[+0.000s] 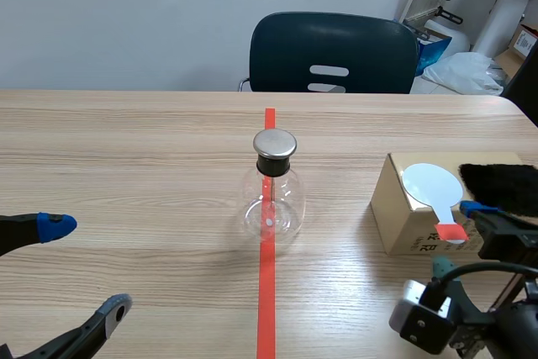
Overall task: Do the electroscope experiment.
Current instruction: 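Pick up the white charging plate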
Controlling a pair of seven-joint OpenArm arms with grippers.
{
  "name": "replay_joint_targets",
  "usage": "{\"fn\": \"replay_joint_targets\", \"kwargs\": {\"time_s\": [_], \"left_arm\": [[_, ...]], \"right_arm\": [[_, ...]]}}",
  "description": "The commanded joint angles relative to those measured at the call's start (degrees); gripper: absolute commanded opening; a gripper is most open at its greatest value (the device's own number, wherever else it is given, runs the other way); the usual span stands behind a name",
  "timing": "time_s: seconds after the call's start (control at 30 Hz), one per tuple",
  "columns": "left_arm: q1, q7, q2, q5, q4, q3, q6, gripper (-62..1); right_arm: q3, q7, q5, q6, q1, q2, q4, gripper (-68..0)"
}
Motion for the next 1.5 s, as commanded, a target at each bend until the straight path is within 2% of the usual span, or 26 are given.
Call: {"fn": "replay_joint_targets", "kwargs": {"time_s": [0.0, 0.2, 0.27, 0.47, 0.73, 0.93, 1.13, 1.47], "left_arm": [[0.0, -1.0, -0.3, -0.8, 1.0, -0.3, -0.1, 1.4], [0.0, -1.0, -0.3, -0.8, 1.0, -0.3, -0.1, 1.4], [0.0, -1.0, -0.3, -0.8, 1.0, -0.3, -0.1, 1.4], [0.0, -1.0, -0.3, -0.8, 1.0, -0.3, -0.1, 1.4], [0.0, -1.0, -0.3, -0.8, 1.0, -0.3, -0.1, 1.4], [0.0, -1.0, -0.3, -0.8, 1.0, -0.3, -0.1, 1.4], [0.0, -1.0, -0.3, -0.8, 1.0, -0.3, -0.1, 1.4], [0.0, -1.0, -0.3, -0.8, 1.0, -0.3, -0.1, 1.4]], "right_arm": [[0.5, -0.5, 0.0, -0.8, 0.4, 0.3, 1.4, -16.9], [0.5, -0.5, -0.5, -0.8, 0.8, 0.3, 1.4, -17.0], [0.5, -0.4, -1.0, -0.8, 0.8, 0.3, 1.4, -19.8], [0.5, -0.2, -1.4, -0.8, 1.0, 0.5, 1.4, -47.7], [0.6, -0.2, -1.4, -0.8, 1.0, 0.5, 1.4, -67.0], [0.6, -0.2, -1.4, -0.9, 1.0, 0.6, 1.4, -66.8], [0.6, 0.0, -0.8, -2.3, 0.8, 2.4, 1.9, -66.7], [0.6, -0.3, 9.7, -2.3, -2.3, 9.3, 11.0, -66.7]]}}
